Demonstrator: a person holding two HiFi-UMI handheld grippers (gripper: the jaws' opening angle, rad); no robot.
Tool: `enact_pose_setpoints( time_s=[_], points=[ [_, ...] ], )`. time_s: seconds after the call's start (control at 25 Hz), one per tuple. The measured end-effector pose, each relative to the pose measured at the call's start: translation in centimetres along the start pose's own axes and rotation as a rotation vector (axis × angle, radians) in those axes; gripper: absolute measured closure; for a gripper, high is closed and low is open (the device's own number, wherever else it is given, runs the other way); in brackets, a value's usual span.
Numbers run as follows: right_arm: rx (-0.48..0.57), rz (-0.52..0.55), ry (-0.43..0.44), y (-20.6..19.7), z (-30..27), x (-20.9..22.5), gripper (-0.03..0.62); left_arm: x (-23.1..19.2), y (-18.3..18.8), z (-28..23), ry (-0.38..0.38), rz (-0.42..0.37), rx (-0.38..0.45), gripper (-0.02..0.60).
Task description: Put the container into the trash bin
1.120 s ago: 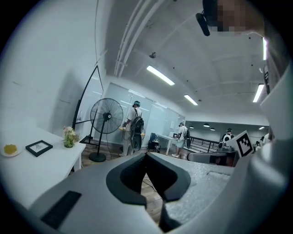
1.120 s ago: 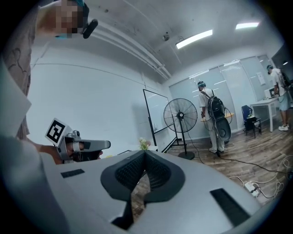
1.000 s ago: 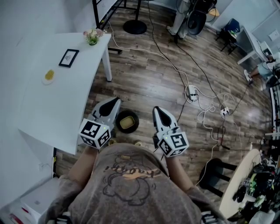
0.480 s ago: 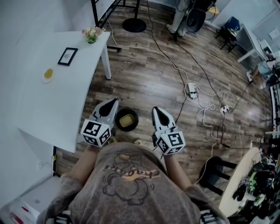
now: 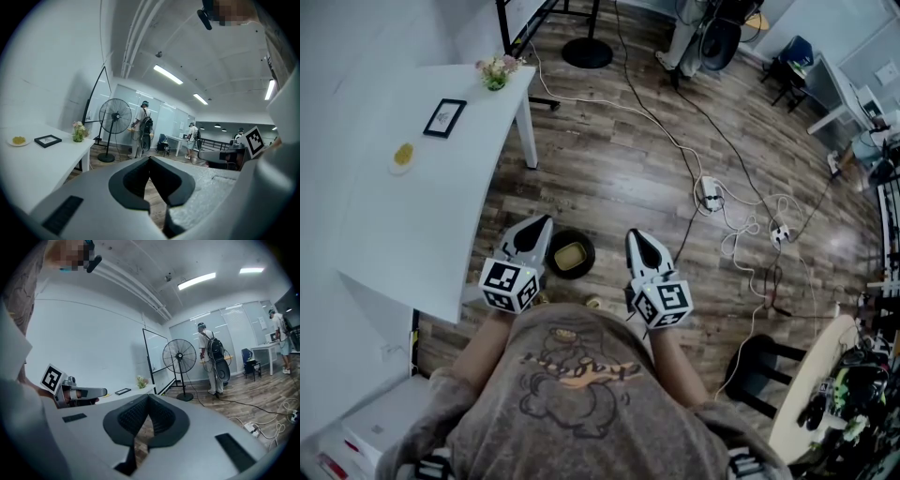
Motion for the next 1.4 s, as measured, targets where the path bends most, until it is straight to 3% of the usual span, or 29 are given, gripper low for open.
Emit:
enact_pose_setpoints(
  time_s=[1.4],
  points=[
    [-0.027,-0.012,0.007,-1.3,1.0,-0.8,0.599,0.1,-0.2,1.6,0.034,0.024,0.009,0.578]
  ],
)
Point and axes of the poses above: the fingertips, and each gripper's own axes: z backward along the fingers, x to its right, y out of its top, the point moved 8 cm from there along z, backward along the fingers, and after that the axes turned 5 degrees about -x, right-handed, at the moved point
